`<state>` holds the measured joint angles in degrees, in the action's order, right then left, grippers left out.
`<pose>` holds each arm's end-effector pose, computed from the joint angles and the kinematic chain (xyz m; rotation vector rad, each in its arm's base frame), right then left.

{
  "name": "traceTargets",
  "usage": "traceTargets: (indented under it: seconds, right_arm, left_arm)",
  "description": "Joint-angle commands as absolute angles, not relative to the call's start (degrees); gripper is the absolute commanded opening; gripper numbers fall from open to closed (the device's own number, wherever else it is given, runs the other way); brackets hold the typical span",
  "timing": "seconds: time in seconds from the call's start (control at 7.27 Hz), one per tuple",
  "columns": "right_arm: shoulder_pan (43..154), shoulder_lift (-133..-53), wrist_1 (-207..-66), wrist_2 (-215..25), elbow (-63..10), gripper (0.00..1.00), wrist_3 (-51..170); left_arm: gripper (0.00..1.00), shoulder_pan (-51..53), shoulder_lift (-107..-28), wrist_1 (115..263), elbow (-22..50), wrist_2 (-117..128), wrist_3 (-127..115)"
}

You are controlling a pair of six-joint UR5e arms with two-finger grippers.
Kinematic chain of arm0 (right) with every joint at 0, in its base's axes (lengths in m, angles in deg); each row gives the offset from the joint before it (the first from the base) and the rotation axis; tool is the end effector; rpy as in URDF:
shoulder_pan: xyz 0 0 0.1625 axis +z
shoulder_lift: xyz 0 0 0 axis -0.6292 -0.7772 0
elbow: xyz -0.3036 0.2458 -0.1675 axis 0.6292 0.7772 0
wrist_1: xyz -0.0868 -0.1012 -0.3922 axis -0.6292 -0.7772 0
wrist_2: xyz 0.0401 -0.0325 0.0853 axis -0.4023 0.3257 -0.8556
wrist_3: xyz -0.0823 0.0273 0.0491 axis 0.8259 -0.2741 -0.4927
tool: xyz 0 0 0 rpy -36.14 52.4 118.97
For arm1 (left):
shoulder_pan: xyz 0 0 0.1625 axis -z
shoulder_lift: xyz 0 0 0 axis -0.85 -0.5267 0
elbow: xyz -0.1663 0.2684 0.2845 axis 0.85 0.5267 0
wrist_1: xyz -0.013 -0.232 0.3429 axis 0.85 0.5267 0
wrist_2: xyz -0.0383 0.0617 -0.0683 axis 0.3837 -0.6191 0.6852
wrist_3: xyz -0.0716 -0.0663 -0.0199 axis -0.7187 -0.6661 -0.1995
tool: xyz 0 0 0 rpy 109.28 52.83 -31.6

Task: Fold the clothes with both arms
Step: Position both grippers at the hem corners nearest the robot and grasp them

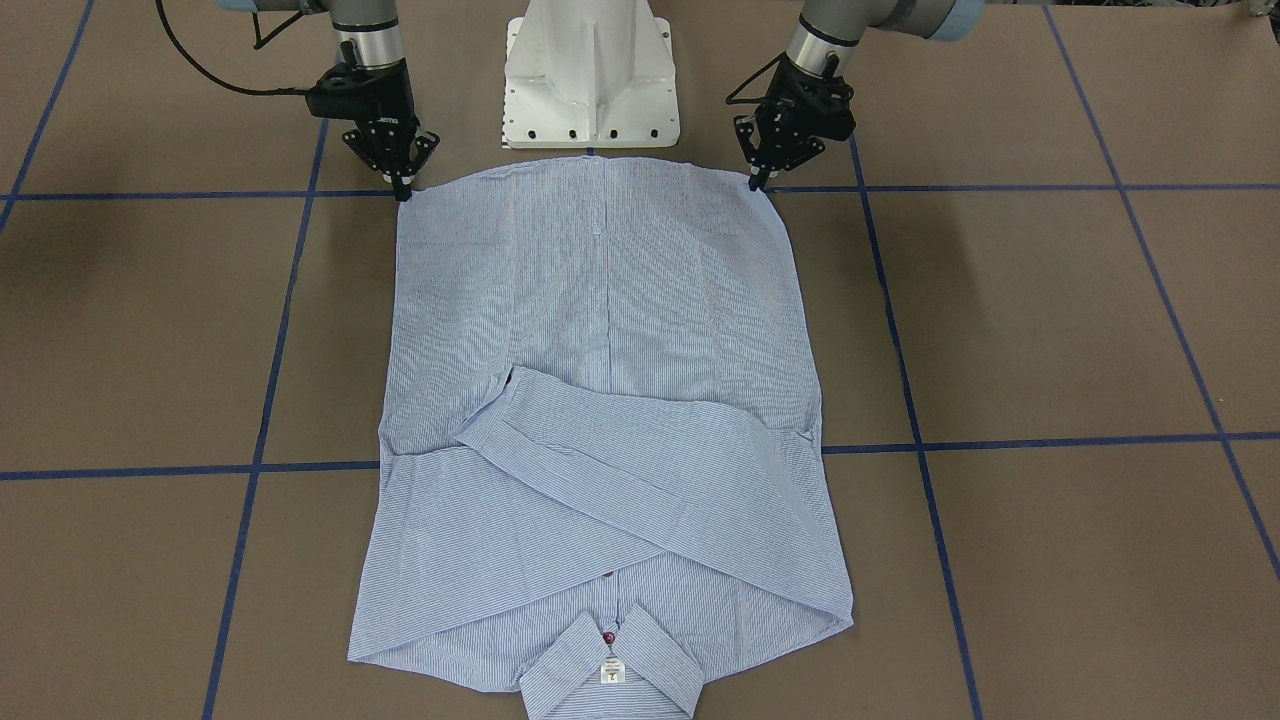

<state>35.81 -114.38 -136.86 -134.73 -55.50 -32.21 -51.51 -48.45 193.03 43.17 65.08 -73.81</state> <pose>-0.4715 -0.1532 0.3845 0.3123 -0.8148 0.4267 0.4543 -0.2034 0.3470 0.2724 1.0437 -0.0733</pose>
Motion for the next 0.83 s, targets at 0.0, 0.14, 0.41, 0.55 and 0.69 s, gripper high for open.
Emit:
traceTargets:
  seconds: [0.0,0.14,0.41,0.55,0.69]
  right_arm:
    - [36.27,-115.22,-146.22,-136.03,-65.70,0.00,-32.37]
    - [36.27,-115.06,-157.27,-140.73,-76.04,0.00,-32.46]
    - [36.44,-111.83,-174.11,-146.90,-91.22,0.00,-32.46]
    - [38.62,-108.76,-175.30,-148.33,-91.61,0.00,-32.37]
    - [39.95,-107.33,-175.66,-148.95,-90.83,0.00,-31.68]
  left_arm:
    - [0.00,-51.27,-47.89,192.70,49.07,65.84,-73.49]
    - [0.00,-51.01,-47.19,192.26,52.94,67.76,-73.49]
    - [0.00,-50.74,-43.77,184.15,69.94,77.48,-73.49]
    - [0.00,-49.09,-44.63,176.08,76.99,81.88,-72.79]
    - [0.00,-46.29,-46.11,172.00,77.84,84.01,-71.40]
